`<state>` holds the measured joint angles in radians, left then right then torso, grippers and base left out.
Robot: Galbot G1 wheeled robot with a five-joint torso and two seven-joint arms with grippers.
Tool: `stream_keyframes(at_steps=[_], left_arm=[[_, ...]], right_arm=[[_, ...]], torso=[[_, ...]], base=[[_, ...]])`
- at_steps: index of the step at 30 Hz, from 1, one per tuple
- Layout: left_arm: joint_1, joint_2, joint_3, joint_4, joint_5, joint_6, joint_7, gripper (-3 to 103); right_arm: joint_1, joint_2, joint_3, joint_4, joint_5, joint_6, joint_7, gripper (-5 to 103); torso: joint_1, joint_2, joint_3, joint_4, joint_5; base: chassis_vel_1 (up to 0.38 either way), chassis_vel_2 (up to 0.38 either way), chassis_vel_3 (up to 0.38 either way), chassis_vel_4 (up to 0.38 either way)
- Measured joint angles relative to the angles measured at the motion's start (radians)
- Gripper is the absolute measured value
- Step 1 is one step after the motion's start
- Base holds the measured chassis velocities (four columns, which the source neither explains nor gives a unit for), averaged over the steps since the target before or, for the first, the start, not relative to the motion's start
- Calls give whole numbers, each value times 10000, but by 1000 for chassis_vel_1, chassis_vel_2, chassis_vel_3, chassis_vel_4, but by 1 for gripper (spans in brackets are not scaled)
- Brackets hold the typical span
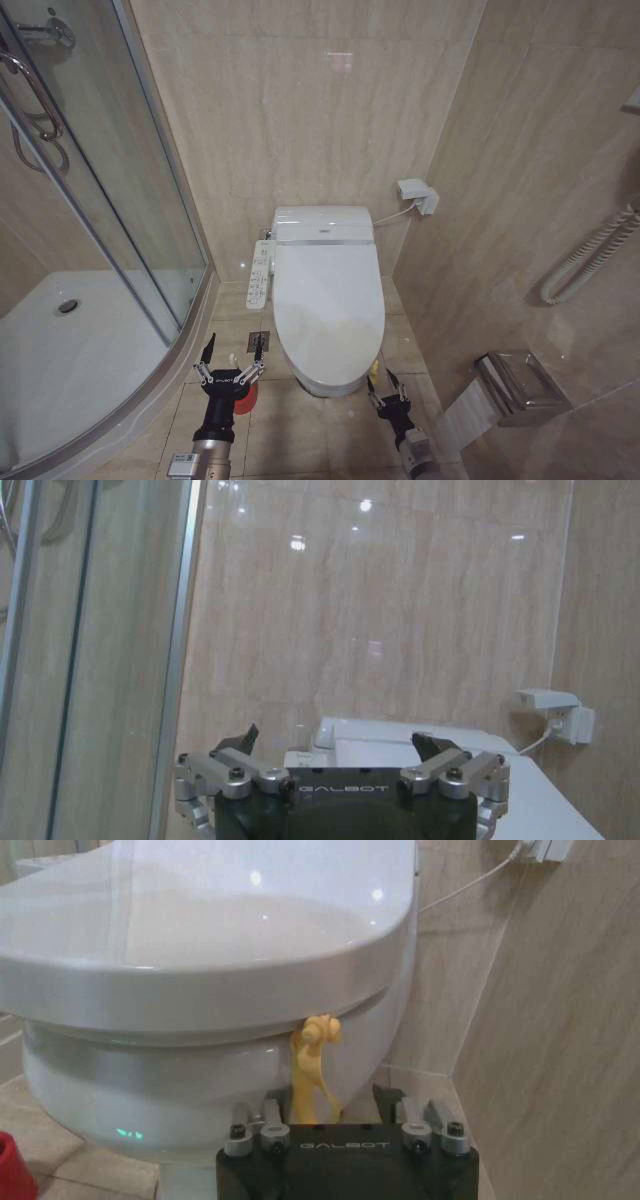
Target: Open the toilet lid, clean the toilet bowl with a toilet brush, close the toilet lid, and flush.
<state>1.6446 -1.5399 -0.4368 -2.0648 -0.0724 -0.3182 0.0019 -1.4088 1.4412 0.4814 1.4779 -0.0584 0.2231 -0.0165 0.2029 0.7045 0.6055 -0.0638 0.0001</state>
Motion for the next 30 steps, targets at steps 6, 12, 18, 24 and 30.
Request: stream_keyframes(at_steps=[6,12,18,24,30], left_arm=[[0,0,0,0,0,0,0,100],[0,0,0,0,0,0,0,100],[0,0,-1,0,0,0,0,100],[0,0,0,0,0,0,0,100],[0,0,0,0,0,0,0,100]], right_arm=[[27,-49,52,-36,5,71,-61,31],[55,-43,139,-153,12,213,-166,31],[35,20,217,-179,135,442,-210,4],[-99,201,404,346,564,512,-185,0],[-207,249,671,1046,1094,457,-104,0]], torso=[[0,0,0,-1,0],[0,0,0,-1,0],[0,0,0,-4,-1],[0,0,0,-3,0],[0,0,0,-1,0]], base=[[0,0,0,0],[0,0,0,0],[0,0,0,0],[0,0,0,0],[0,0,0,0]])
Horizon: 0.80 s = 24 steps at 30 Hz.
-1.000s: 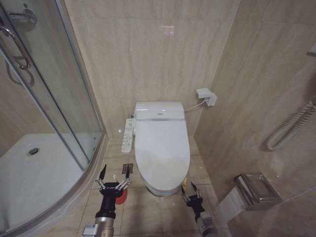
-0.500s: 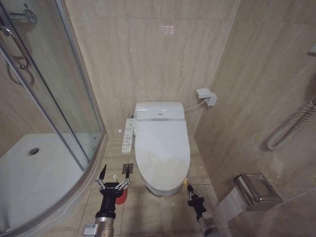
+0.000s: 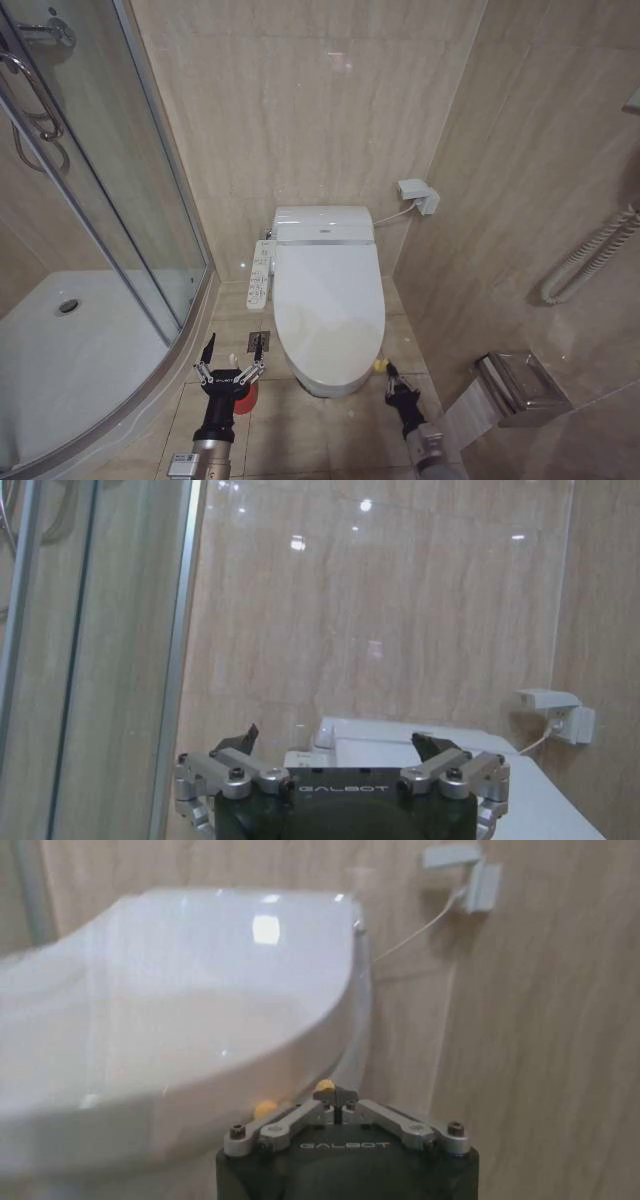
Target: Open the toilet lid, clean the toilet bowl with a toilet brush, close the toilet lid, and flush.
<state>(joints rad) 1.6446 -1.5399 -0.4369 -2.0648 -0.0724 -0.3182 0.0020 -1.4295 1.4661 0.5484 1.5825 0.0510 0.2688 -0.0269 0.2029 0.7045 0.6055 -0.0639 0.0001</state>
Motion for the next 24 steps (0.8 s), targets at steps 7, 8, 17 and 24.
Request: stream_keyframes(at_steps=[7,8,17,24], left_arm=[[0,0,0,0,0,0,0,100],[0,0,0,0,0,0,0,100],[0,0,0,0,0,0,0,100],[0,0,0,0,0,0,0,100]], right_arm=[[-141,-6,356,1166,485,-188,279,0],[-171,3,401,1393,592,-212,335,0],[-323,218,498,2932,1328,-522,699,0],[414,178,638,3943,1823,-1261,1142,0]], torso=[[0,-1,0,2,3],[0,0,0,0,2],[0,0,0,-1,-1],[0,0,0,-1,-2]], base=[[0,0,0,0],[0,0,0,0],[0,0,0,0],[0,0,0,0]])
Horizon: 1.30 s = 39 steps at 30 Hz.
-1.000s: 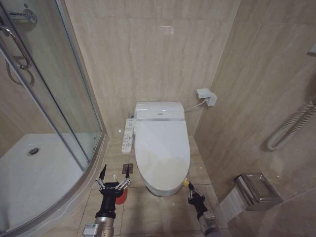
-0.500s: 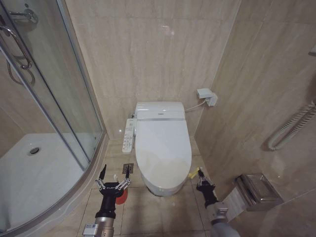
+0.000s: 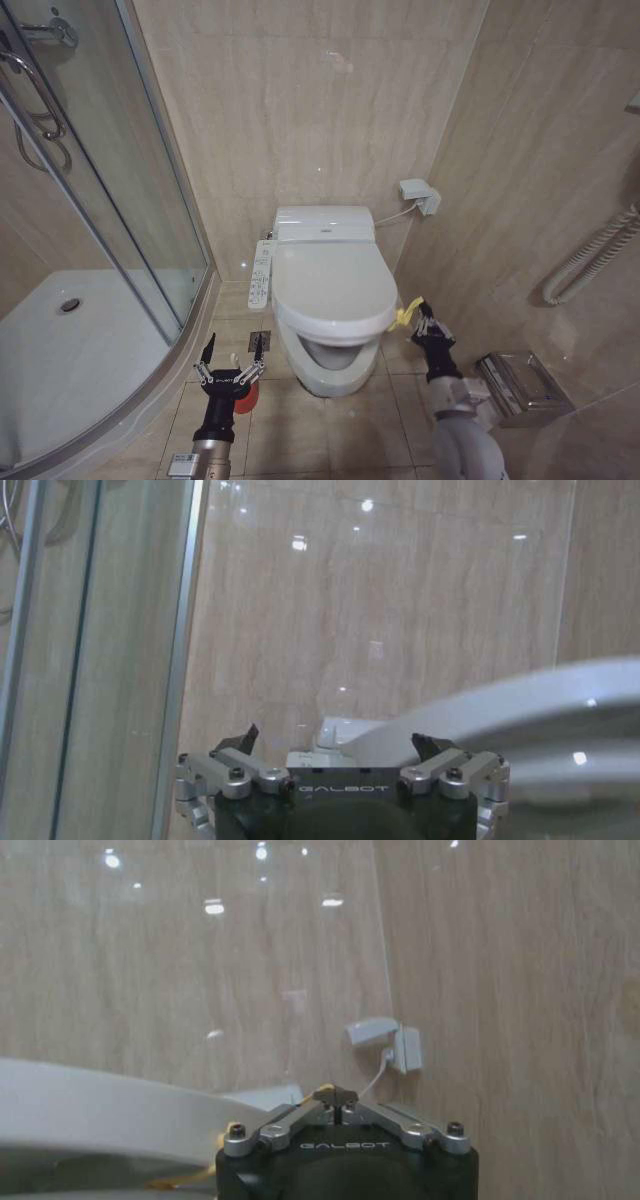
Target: Open the toilet lid, clean the toilet bowl with a toilet brush, close the toilet lid, and flush.
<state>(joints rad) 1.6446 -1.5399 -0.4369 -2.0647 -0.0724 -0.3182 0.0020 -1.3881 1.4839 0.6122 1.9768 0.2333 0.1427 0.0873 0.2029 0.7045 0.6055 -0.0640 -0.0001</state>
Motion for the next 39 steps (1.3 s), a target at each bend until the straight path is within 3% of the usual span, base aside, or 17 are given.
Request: stream_keyframes(at_steps=[6,19,30,33,39], left_arm=[[0,0,1,0,0,0,0,100],[0,0,2,0,0,0,0,100],[0,0,0,0,0,0,0,100],[0,0,0,0,0,0,0,100],[0,0,-1,0,0,0,0,100]], right_arm=[[1171,-171,66,-464,410,-316,25,0],[4696,-1330,-479,-2646,582,-947,118,0],[6720,-1370,-1079,-4053,571,-1042,155,0],[8202,-1376,-1704,-5351,558,-1117,293,0],[9078,-1249,-2028,-6394,503,-1046,376,0]], torso=[[0,0,0,1,1],[0,0,0,-2,0],[1,0,1,-4,1],[1,0,0,-5,1],[1,0,0,-7,-1]], base=[[0,0,0,0],[0,0,0,0],[0,0,0,0],[0,0,0,0],[0,0,0,0]])
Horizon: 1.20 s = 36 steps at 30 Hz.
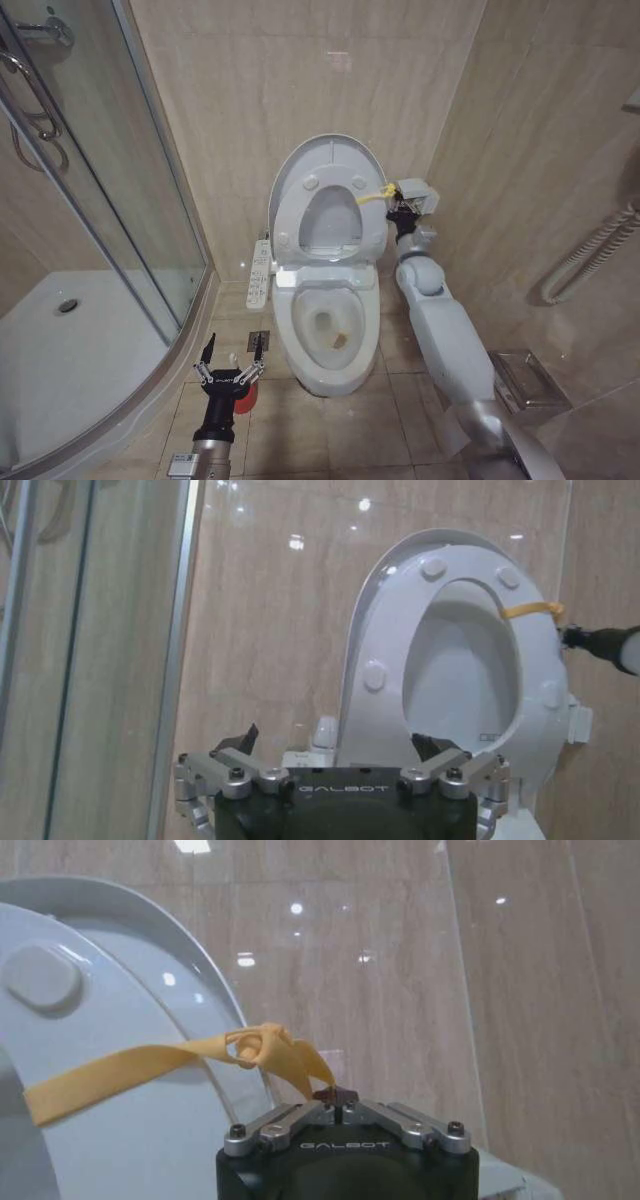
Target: Open the toilet lid, clean the toilet bowl with a toilet brush, close the toilet lid, and flush.
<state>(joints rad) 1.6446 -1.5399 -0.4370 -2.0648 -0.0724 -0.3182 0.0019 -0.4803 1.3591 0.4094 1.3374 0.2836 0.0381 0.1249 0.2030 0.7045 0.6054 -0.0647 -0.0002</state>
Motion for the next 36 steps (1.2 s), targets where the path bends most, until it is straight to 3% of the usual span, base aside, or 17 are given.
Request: stream_keyframes(at_steps=[6,8,14,23,29,36], left_arm=[[0,-1,2,0,0,0,0,100],[2,0,15,0,0,0,0,100],[0,0,-1,0,0,0,0,100],[0,0,1,0,0,0,0,100],[1,0,0,0,0,0,0,100],[0,0,2,0,0,0,0,100]], right_arm=[[1034,84,-439,-1065,-140,180,5,0],[1531,151,-668,-1495,-174,213,-11,0],[2352,269,-987,-2344,-305,355,-8,0],[2268,128,-1103,-2271,-300,367,-6,0],[1891,-447,-1077,-1824,-115,252,-53,0],[1521,-999,-917,-1438,86,180,-76,0]], torso=[[1,-1,2,-1,4],[1,-1,1,11,4],[1,-1,1,2,1],[-1,1,0,7,1],[-1,0,1,22,3],[-1,0,1,14,4]], base=[[0,0,0,0],[0,0,0,0],[0,0,0,0],[0,0,0,0],[0,0,0,0],[0,0,0,0]])
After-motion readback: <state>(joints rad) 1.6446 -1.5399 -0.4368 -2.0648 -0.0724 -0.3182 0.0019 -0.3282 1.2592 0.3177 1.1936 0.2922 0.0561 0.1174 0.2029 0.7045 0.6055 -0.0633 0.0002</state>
